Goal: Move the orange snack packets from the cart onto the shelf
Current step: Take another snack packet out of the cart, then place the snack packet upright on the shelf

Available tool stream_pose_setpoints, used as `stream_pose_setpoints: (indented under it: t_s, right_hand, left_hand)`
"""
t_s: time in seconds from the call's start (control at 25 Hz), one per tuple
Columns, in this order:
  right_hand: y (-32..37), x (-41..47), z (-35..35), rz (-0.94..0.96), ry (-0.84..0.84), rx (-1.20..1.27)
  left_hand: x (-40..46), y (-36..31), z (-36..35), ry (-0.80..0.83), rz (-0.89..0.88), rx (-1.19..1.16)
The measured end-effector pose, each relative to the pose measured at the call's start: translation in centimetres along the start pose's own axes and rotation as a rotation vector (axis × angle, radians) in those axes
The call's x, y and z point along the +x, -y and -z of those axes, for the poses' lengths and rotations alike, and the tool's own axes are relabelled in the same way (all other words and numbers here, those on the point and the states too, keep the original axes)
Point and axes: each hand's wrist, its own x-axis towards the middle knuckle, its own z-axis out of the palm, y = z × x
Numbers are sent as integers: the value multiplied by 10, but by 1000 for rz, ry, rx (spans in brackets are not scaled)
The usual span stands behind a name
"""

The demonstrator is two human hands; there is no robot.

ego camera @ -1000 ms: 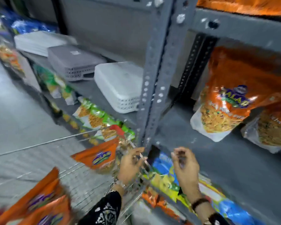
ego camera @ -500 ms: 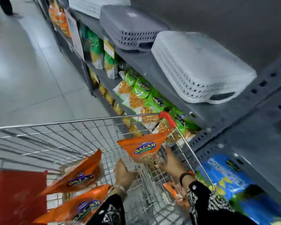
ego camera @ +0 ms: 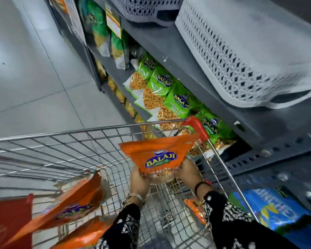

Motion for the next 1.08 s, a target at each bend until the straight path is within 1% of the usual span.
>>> stream_pose_setpoints:
  t_s: [0.2, 0.32, 0.4, 0.48, 0.6, 0.68, 0.76, 0.88, 1.0, 1.08]
  right_hand:
    - [27, -55, 31, 13, -14, 40]
    - [50, -122, 66, 90, -97, 133]
    - [59, -174, 95, 162, -149, 137]
    - [60, -219, 121, 218, -184, 141]
    - [52, -287, 162, 262, -277, 170]
    - [43, -329, 191, 255, -372, 194]
    - [31, -364, 224, 243, -506, 184]
    - [-4, -410, 278, 187, -728, 149]
    - [-46, -444, 319, 67, -913, 168]
    - [-76, -459, 341, 13, -985, 201]
  left_hand:
    - [-45, -41, 16, 107, -59, 1]
    - [-88, -76, 27, 228, -139, 5]
    - [-120, -99, 32, 309, -196, 7]
    - [-150, -119, 33, 370, -287, 60]
    - [-194, -153, 15, 452, -444, 160]
    - [-226, -179, -12, 542, -535, 188]
    - [-251, -203, -48, 604, -616, 207]
    - [-286, -232, -124, 753, -707, 261]
    - [-322, -241, -202, 939, -733, 308]
    - [-350, -238, -250, 1062, -723, 311]
